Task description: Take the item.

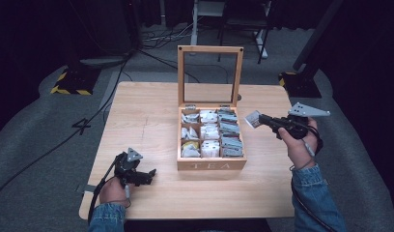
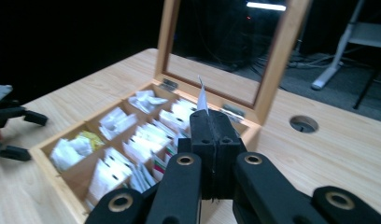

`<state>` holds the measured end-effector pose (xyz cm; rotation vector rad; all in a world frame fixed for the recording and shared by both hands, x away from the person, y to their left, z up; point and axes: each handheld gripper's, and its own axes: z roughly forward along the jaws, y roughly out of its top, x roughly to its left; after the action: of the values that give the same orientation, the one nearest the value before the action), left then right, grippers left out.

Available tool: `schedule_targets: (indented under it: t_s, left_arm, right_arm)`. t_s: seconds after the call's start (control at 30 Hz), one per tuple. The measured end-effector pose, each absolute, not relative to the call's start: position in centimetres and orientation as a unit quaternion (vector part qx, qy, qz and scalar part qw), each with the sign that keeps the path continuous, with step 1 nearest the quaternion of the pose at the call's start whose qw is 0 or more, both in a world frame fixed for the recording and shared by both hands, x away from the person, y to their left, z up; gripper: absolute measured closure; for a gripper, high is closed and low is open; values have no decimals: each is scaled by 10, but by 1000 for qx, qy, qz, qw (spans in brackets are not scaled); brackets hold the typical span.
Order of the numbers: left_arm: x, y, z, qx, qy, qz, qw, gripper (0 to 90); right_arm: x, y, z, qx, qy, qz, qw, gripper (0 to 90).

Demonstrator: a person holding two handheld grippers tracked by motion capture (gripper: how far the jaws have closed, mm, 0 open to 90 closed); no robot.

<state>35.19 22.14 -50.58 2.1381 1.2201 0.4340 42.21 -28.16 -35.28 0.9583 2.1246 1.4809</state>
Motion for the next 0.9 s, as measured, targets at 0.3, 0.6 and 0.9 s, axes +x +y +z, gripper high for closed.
schedule_targets:
  t_s: [0.3, 0.6, 0.9]
  left_arm:
    - [352, 221, -506, 811, 464, 166, 316, 0]
    - [352, 221, -506, 811, 463, 166, 316, 0]
    - [352, 221, -506, 812, 463, 165, 315, 0]
  right_arm:
    - [435, -303, -371, 378, 753, 496, 208, 900]
    - [447, -318, -390, 408, 752, 475, 206, 900]
    - [457, -330, -411, 441, 750, 455, 191, 900]
